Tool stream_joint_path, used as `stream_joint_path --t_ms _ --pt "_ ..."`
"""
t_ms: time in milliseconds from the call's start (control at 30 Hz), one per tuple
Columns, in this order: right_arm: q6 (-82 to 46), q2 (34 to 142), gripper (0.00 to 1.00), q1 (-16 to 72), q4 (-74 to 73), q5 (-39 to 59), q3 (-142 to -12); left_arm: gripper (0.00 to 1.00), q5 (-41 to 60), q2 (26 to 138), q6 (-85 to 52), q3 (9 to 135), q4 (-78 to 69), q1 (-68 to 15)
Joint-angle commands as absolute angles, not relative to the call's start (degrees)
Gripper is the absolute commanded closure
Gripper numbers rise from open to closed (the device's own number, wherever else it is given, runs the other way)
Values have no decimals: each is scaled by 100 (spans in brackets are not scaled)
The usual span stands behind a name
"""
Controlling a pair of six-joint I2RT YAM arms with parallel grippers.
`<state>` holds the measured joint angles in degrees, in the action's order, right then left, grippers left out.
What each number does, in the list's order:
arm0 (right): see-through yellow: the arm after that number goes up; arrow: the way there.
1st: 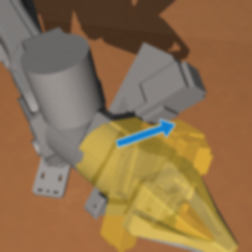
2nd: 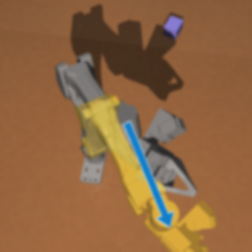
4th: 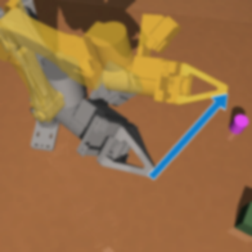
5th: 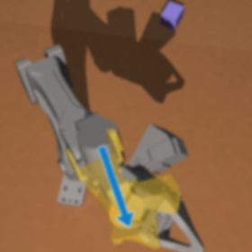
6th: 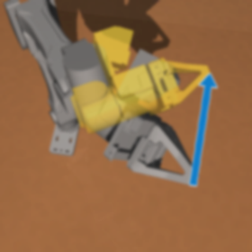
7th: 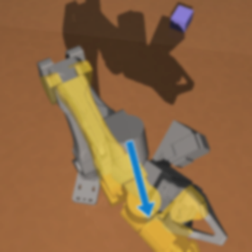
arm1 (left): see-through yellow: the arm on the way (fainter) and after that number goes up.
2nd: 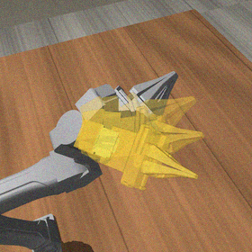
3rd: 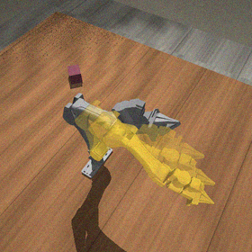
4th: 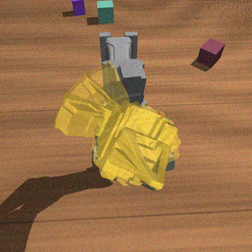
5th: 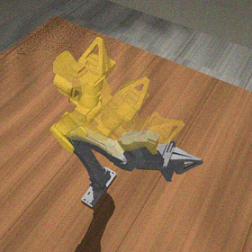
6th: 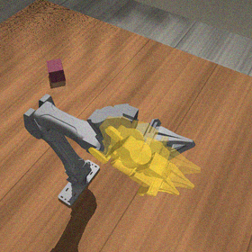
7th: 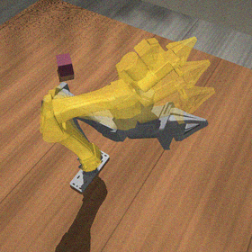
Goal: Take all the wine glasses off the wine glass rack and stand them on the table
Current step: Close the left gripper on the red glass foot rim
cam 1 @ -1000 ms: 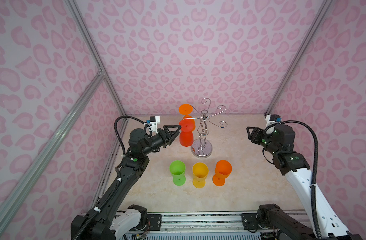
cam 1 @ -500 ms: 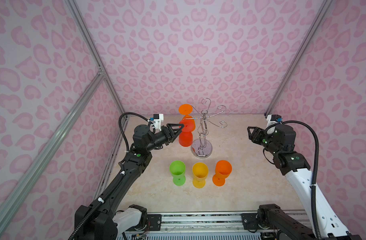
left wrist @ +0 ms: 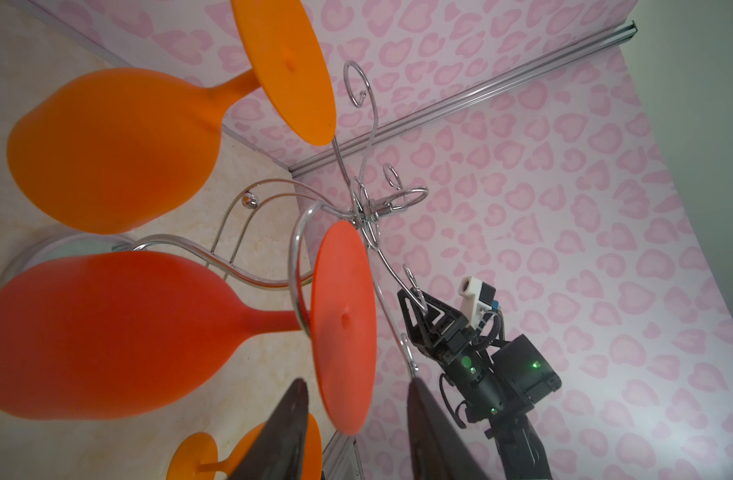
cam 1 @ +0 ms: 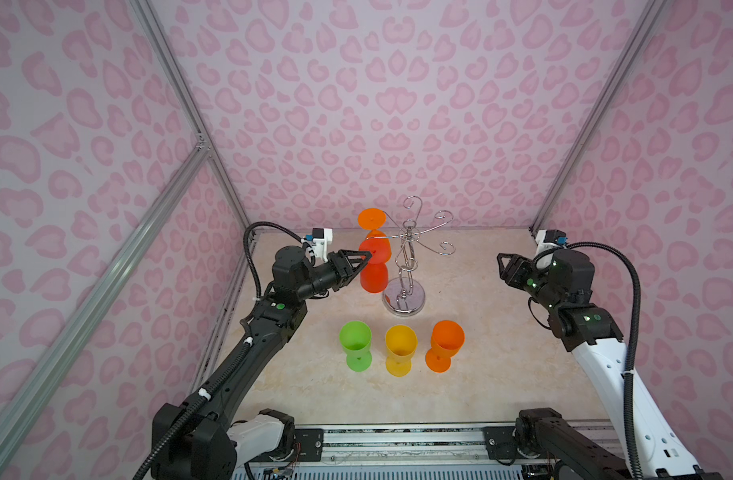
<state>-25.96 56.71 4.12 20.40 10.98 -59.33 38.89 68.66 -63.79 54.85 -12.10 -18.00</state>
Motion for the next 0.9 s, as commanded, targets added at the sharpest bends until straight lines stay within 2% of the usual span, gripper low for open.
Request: stream_joint_path --t_ms 0,233,267,733,867 --pt "-2634 5660 39 413 1847 1125 -5897 60 3847 6886 -6240 5537 -1248 -1793" --pt "-2647 5678 39 411 1822 1134 -5880 63 3858 6940 -6231 5614 -1227 -1795" --pt "-2650 5678 39 405 1818 1141 -5867 67 3867 6959 -6231 5624 -1228 -1802" --pt "-2662 5678 39 396 1799 1134 -5816 86 3876 7031 -6214 5712 -1145 -1801" --pt "-2676 5679 39 396 1770 1148 -5781 89 3876 7005 -6222 5726 -1125 -1798"
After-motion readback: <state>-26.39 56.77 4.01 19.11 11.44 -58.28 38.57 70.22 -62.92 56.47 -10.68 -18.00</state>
